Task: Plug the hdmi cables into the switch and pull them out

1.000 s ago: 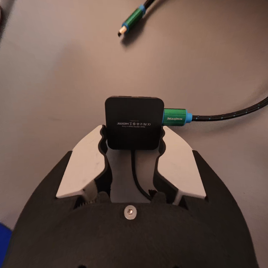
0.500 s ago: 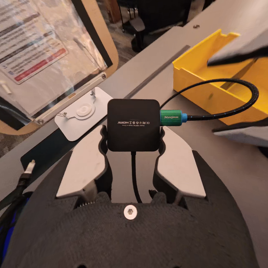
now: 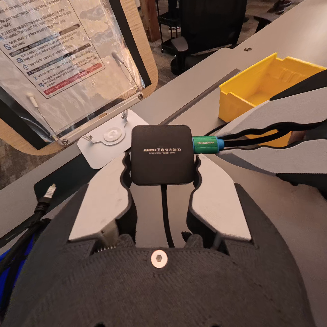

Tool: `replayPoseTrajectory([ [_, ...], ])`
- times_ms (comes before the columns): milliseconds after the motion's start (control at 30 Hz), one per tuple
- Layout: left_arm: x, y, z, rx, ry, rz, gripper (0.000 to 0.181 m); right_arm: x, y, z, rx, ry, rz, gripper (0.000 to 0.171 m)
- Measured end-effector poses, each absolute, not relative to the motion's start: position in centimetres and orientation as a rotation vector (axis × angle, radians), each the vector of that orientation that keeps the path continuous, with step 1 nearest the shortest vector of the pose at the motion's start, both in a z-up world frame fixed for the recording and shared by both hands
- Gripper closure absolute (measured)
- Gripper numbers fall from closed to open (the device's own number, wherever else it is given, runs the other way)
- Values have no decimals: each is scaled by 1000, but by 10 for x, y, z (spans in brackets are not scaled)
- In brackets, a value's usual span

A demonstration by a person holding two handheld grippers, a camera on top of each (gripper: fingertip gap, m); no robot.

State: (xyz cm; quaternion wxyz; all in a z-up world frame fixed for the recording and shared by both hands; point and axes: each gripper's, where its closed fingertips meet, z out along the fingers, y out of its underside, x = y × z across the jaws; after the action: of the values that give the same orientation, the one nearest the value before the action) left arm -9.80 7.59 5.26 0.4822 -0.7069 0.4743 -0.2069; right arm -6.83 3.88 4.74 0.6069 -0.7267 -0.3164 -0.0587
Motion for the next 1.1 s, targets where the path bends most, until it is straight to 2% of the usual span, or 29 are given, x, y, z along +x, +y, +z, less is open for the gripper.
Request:
replayPoseTrajectory([
  [233, -99, 66, 75, -1638, 1104, -756, 115, -62, 35, 64, -1606, -649, -78, 160],
  [333, -104, 67, 81, -1623, 1084, -877, 101, -57, 32, 73, -1568, -636, -99, 161],
  [500, -114, 67, 120, -1395, 929, -1013, 107, -42, 24, 87, -1586, -638, -107, 160],
  [567, -122, 65, 135, -1289, 894, -938, 107, -31, 18, 93, -1617, -637, -103, 160],
  [700, -149, 75, 156, -1154, 766, -682, 119, -9, 5, 104, -1647, -632, -67, 160],
  [733, -152, 78, 155, -1154, 769, -649, 117, -7, 1, 107, -1640, -631, -25, 160],
  [800, -147, 79, 143, -1168, 865, -586, 102, -7, -7, 112, -1631, -639, 91, 159],
  [900, -128, 66, 125, -1083, 1032, -428, 97, -16, -16, 115, -1618, -677, 194, 160],
  [1100, -86, 20, 108, -782, 1184, -109, 97, -38, -21, 104, -1725, -699, 197, 160],
])
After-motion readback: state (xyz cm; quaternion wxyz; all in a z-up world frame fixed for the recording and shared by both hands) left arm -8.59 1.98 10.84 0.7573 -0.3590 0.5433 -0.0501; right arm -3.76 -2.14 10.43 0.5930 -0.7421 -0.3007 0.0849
